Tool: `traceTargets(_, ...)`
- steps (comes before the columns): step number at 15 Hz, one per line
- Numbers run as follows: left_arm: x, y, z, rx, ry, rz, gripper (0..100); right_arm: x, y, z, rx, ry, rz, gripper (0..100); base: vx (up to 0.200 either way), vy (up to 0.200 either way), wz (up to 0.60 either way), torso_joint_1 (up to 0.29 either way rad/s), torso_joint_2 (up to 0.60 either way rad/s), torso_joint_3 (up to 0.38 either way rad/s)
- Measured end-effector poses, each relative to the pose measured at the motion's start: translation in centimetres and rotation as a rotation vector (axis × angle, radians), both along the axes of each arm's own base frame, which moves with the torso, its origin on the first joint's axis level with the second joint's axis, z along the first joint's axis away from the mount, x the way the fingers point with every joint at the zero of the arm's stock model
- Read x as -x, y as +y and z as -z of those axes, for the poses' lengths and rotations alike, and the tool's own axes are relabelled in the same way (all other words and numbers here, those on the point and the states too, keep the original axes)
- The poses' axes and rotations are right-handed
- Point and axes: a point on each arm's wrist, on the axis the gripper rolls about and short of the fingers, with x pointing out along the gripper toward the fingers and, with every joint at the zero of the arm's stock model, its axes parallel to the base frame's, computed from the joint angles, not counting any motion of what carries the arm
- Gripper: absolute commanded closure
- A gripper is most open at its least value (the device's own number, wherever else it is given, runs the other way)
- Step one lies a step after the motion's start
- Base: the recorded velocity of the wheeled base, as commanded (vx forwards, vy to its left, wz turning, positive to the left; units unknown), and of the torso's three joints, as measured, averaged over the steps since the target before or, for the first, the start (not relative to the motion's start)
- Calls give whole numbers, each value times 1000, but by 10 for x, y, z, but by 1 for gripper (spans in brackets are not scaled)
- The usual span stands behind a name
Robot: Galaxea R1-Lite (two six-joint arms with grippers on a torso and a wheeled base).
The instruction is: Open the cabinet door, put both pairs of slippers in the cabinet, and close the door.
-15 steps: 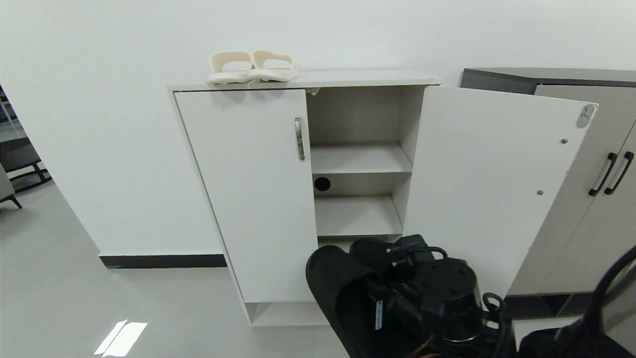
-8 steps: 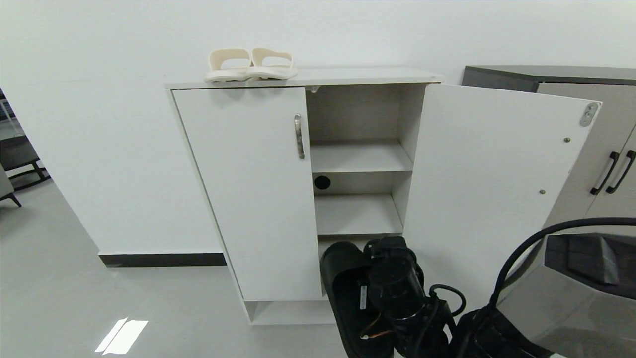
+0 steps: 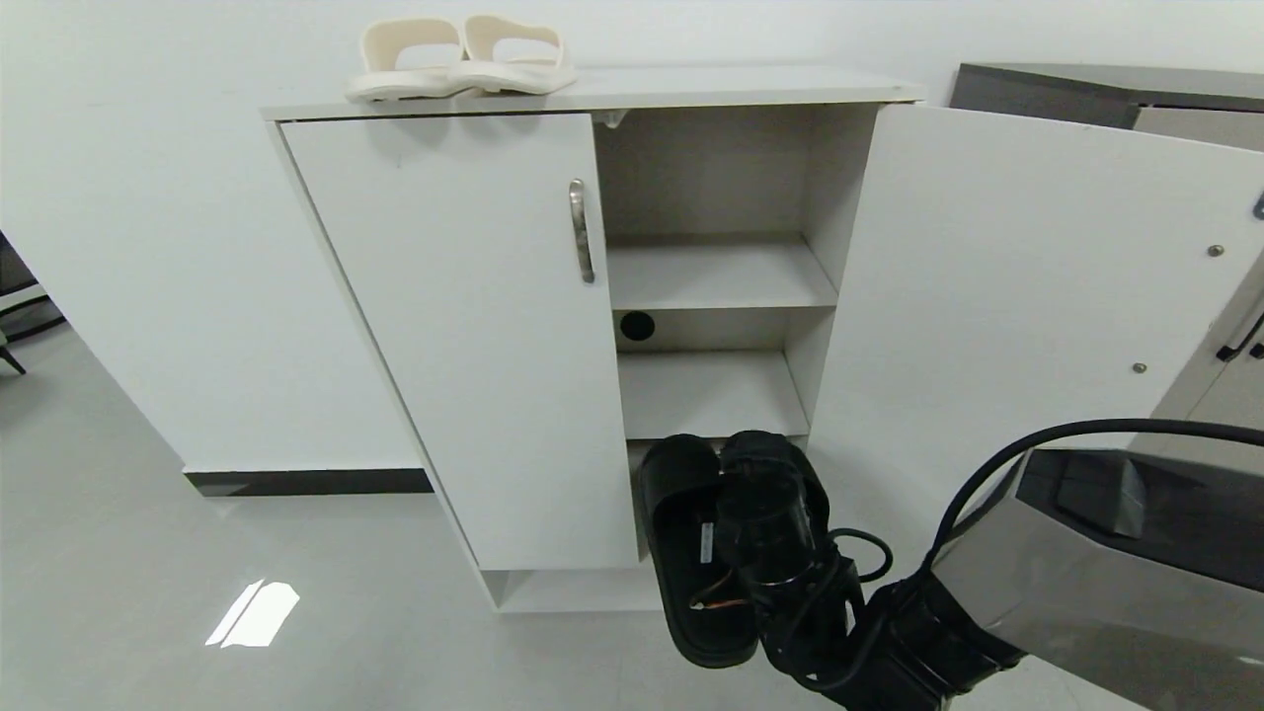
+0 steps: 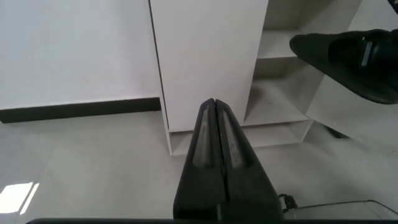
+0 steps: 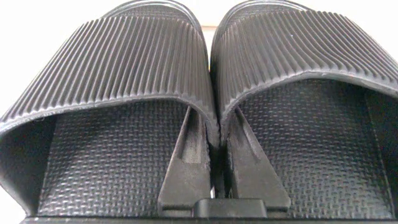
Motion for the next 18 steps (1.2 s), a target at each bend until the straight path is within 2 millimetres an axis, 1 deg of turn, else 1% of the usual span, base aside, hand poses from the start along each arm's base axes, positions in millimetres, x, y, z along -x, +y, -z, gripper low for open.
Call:
traceTargets(5,0,0,0,0,0,0,100,-16,-3,-4,46,-191,23,100,0,0,0,5,2,-197)
traceTargets(7,0,0,0,0,0,0,100,-19,-1,1,63,-194,28,100,0,0,0,5,5,-205)
traceTargets(9,0,0,0,-1,0,0,100,-22,3,0,56,-197,30,100,0,0,0,0,7,-122)
traceTargets(12,0,0,0,-4,0,0,100,-26,7,2,58,-145,60,100,0,0,0,0,0,0)
traceTargets(15,0,0,0,-3,0,0,100,-32,12,-2,44,-155,83,100,0,0,0,0,0,0)
traceTargets(18,0,0,0,-4,-1,0,100,-34,14,0,45,-157,85,100,200,0,0,-4,4,6)
